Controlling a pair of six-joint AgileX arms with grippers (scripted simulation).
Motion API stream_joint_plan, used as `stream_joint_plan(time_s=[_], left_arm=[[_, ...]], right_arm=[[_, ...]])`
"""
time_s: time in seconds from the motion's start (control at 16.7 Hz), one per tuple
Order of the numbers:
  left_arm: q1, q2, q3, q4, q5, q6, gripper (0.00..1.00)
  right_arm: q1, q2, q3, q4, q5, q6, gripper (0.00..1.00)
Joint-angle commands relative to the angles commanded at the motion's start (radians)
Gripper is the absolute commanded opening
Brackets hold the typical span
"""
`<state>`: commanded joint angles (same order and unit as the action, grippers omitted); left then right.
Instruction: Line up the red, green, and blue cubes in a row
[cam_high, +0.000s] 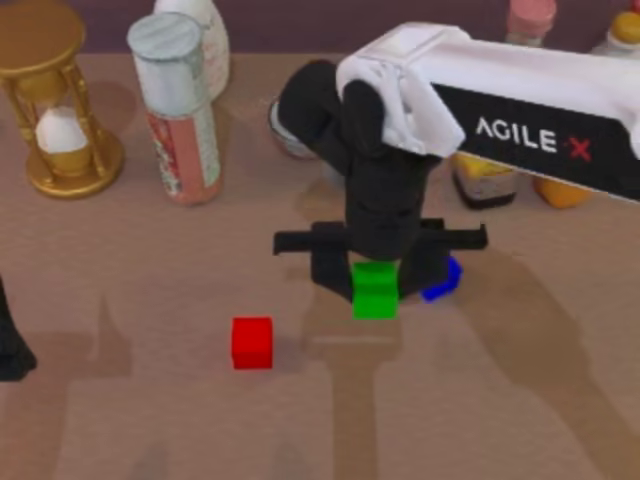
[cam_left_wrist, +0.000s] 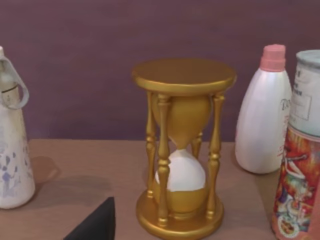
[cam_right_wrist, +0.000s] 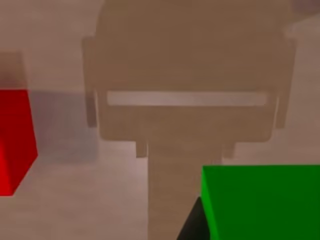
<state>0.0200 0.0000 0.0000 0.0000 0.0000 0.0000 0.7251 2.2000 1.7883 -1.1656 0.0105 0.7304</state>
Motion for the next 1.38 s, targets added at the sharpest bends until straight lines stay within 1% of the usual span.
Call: stream_joint_plan(time_s=[0.12,0.18,0.48,0.6,0.9,1.2,1.38], left_arm=[[0.0,0.0,0.0,0.0,0.0,0.0,1.0],[0.0,0.0,0.0,0.0,0.0,0.0,1.0],[0.0,0.0,0.0,0.0,0.0,0.0,1.0],[0.0,0.0,0.0,0.0,0.0,0.0,1.0],[0.0,0.0,0.0,0.0,0.0,0.0,1.0],[0.0,0.0,0.0,0.0,0.0,0.0,1.0],[0.0,0.0,0.0,0.0,0.0,0.0,1.0]], right_arm=[[0.046,-0.004,0.013,-0.004,0.002,0.049,0.0],[0.054,-0.006,0.015,-0.004,0.003,0.058,0.0],[0.051,-0.004,0.009,0.001,0.001,0.058,0.0],[0.052,0.007,-0.019,0.039,0.002,0.058,0.0],[0.055,0.061,-0.13,0.212,0.003,0.061,0.0],[0.057,0.071,-0.145,0.232,0.004,0.061,0.0],[0.057,0.071,-0.145,0.232,0.004,0.061,0.23]])
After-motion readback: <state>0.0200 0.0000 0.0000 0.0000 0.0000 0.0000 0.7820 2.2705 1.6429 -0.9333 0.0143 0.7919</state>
